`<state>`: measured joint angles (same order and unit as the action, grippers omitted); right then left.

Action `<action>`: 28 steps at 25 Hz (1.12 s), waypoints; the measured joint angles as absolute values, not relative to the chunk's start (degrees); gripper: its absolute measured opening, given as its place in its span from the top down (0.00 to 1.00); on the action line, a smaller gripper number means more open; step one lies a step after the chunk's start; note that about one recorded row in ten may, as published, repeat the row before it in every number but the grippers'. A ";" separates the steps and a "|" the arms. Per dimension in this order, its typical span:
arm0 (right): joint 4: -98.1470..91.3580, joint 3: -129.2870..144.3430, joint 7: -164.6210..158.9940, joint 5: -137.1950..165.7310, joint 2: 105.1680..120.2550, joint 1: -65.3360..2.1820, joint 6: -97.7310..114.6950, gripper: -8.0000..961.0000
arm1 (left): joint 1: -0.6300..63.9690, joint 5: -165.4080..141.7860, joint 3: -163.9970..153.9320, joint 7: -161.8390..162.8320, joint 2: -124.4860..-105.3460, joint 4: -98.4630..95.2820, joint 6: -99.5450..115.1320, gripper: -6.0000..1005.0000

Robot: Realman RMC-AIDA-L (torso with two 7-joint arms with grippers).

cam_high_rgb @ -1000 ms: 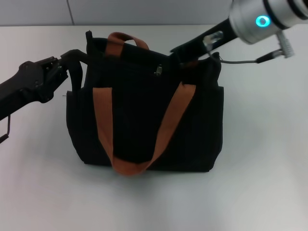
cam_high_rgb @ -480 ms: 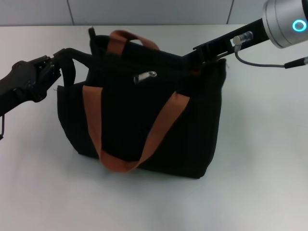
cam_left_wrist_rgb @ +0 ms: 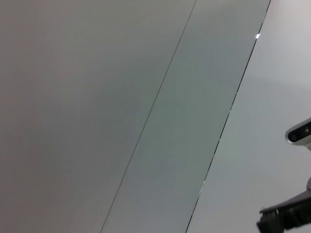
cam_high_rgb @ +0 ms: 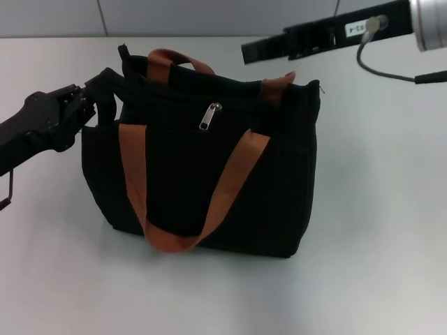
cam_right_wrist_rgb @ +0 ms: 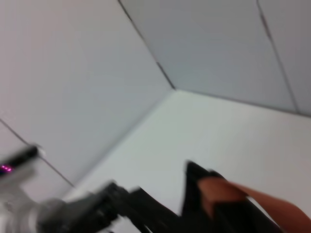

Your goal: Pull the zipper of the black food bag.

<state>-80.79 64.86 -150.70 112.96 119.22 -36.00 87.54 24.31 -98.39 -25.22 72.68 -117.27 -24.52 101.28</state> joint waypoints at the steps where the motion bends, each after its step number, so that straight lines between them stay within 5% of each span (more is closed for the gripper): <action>1: -77.81 62.95 -147.15 109.91 119.03 -36.16 88.04 0.98 | 24.28 -98.45 -25.23 72.68 -117.29 -24.52 101.24 0.84; 5: -73.47 60.71 -141.77 107.17 118.21 -37.49 90.09 0.97 | 24.27 -98.54 -25.25 72.69 -117.31 -24.52 101.21 0.84; 11: -67.86 59.06 -127.84 106.96 115.90 -41.04 95.24 0.75 | 24.51 -98.78 -25.36 72.85 -117.15 -24.52 101.10 0.84; 16: -62.43 57.01 -128.56 105.04 115.62 -43.56 96.72 0.65 | 24.76 -98.85 -25.39 72.77 -117.13 -24.52 100.83 0.84; 28: -54.98 57.24 -146.90 104.59 118.46 -42.28 93.70 0.65 | 24.67 -98.42 -24.94 71.53 -117.54 -24.60 100.43 0.84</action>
